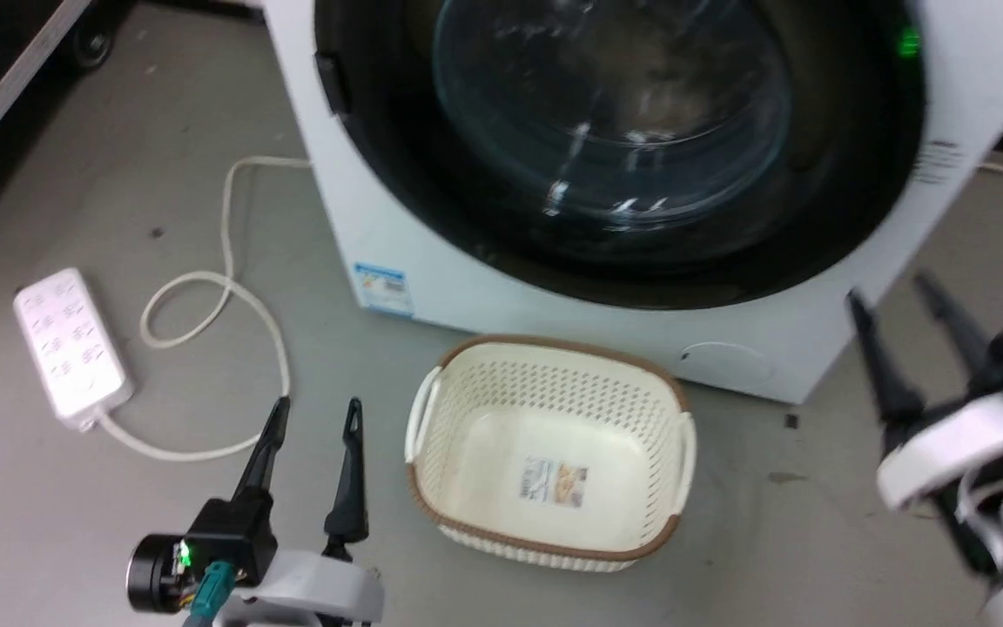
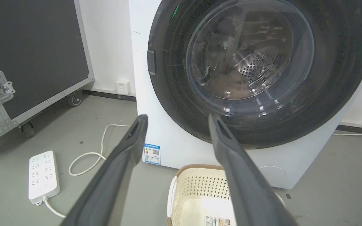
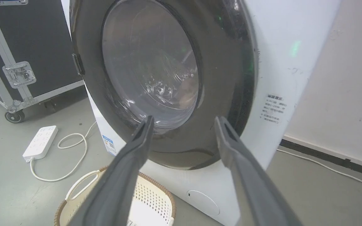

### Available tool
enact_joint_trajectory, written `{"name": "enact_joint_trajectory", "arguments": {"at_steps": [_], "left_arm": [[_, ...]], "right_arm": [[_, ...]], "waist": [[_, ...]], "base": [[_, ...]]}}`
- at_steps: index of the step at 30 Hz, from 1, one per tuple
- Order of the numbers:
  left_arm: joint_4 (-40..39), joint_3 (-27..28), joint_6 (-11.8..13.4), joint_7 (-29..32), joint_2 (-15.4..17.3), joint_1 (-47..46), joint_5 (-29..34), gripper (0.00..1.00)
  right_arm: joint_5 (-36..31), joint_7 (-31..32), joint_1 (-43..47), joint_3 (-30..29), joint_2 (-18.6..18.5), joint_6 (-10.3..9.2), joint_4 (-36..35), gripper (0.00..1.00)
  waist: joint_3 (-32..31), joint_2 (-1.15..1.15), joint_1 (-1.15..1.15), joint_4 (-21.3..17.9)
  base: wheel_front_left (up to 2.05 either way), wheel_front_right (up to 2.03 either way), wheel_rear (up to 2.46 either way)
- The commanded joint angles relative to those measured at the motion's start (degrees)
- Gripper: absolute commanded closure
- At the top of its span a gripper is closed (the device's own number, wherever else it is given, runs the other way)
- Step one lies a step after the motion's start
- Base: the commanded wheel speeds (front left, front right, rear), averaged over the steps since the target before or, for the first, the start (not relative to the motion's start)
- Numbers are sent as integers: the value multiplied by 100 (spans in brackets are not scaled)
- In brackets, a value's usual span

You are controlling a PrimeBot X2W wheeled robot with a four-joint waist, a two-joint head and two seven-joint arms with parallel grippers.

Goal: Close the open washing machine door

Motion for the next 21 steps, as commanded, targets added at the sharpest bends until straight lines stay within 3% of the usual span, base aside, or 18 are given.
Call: {"name": "enact_joint_trajectory", "arguments": {"at_steps": [1, 10, 21], "left_arm": [[61, 51, -43, -31, 43, 124, -30, 0], [283, 129, -188, -31, 104, 377, -57, 0], [287, 146, -261, -31, 88, 466, -11, 0]], "right_arm": [[-158, -87, 347, -81, 191, -4, -212, 0], [-962, -256, 1882, -708, 1242, -4, -1345, 0], [-1333, -284, 2599, -800, 1655, -4, -1602, 0]], "waist": [[-339, -1, 1, -366], [-621, -1, 1, -839], [-663, -1, 1, -991]], "base": [[0, 0, 0], [0, 0, 0], [0, 0, 0]]}}
